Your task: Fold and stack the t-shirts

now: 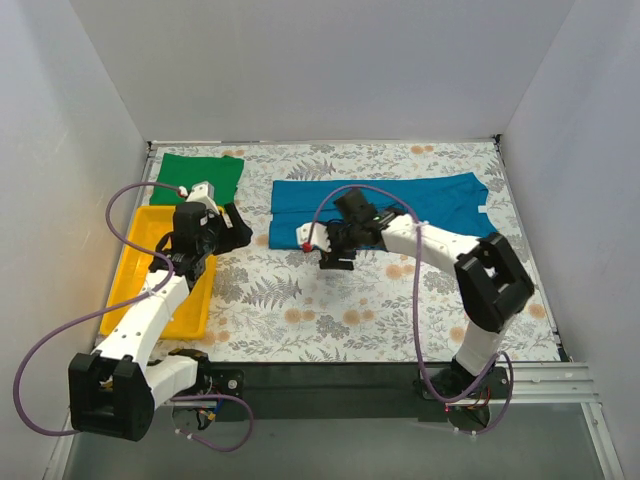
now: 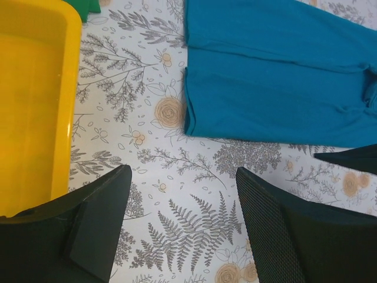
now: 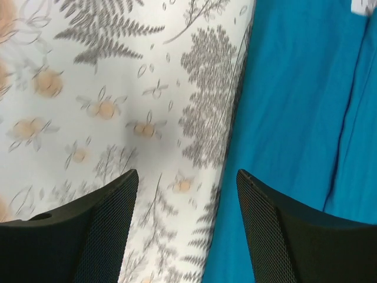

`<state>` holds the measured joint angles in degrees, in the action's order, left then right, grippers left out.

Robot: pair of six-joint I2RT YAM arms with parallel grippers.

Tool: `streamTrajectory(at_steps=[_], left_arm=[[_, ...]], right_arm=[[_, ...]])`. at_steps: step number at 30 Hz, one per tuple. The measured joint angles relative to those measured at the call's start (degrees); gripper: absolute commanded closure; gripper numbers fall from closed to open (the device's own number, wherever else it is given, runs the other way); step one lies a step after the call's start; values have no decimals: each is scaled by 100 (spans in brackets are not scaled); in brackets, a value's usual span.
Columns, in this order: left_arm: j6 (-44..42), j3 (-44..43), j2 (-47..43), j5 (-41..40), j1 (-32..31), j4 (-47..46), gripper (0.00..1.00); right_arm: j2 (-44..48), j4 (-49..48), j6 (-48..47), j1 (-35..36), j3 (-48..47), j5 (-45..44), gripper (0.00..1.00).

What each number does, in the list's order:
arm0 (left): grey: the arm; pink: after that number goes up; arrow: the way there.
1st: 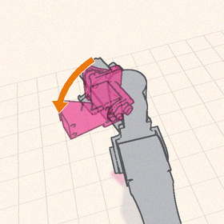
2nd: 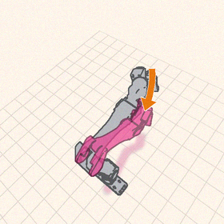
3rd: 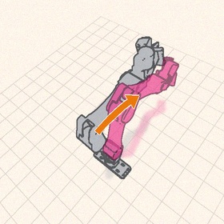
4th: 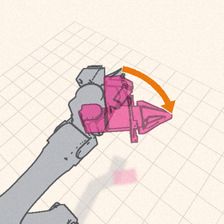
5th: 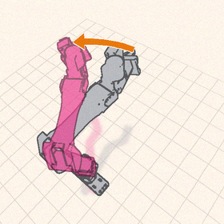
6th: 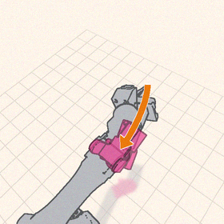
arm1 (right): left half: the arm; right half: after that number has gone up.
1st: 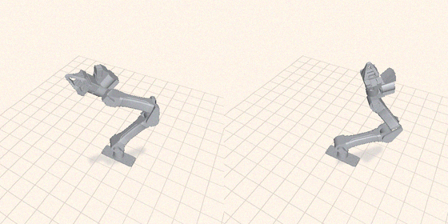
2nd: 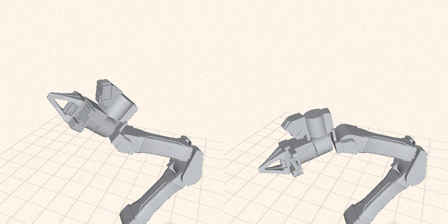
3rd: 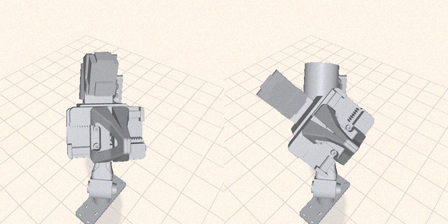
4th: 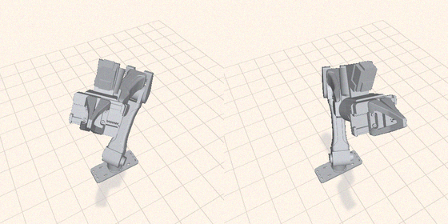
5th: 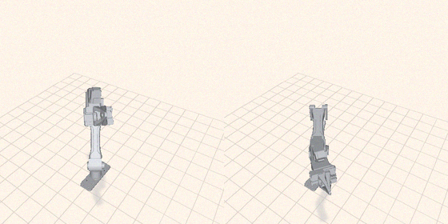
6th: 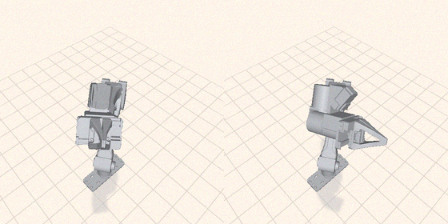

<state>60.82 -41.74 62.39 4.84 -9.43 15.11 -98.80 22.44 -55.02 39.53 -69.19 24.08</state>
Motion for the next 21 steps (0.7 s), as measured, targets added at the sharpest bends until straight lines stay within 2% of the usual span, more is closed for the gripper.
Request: streamTrajectory(at_steps=[5,12,19,20,21], left_arm=[[2,2,-378,-332,11,-11,29],[4,52,-787,-791,31,-55,29],[4,116,-841,-986,31,-52,29],[4,120,-848,-992,31,-55,29],[2,125,-852,-997,31,-57,29]], right_arm=[[-885,-437,103,841,-507,-1266,27],[-1600,-831,238,999,-940,-2155,34],[-1956,-1158,321,994,-1215,-2592,55],[-1987,-1209,339,994,-1244,-2610,64],[-2020,-1246,337,994,-1248,-2625,68]])
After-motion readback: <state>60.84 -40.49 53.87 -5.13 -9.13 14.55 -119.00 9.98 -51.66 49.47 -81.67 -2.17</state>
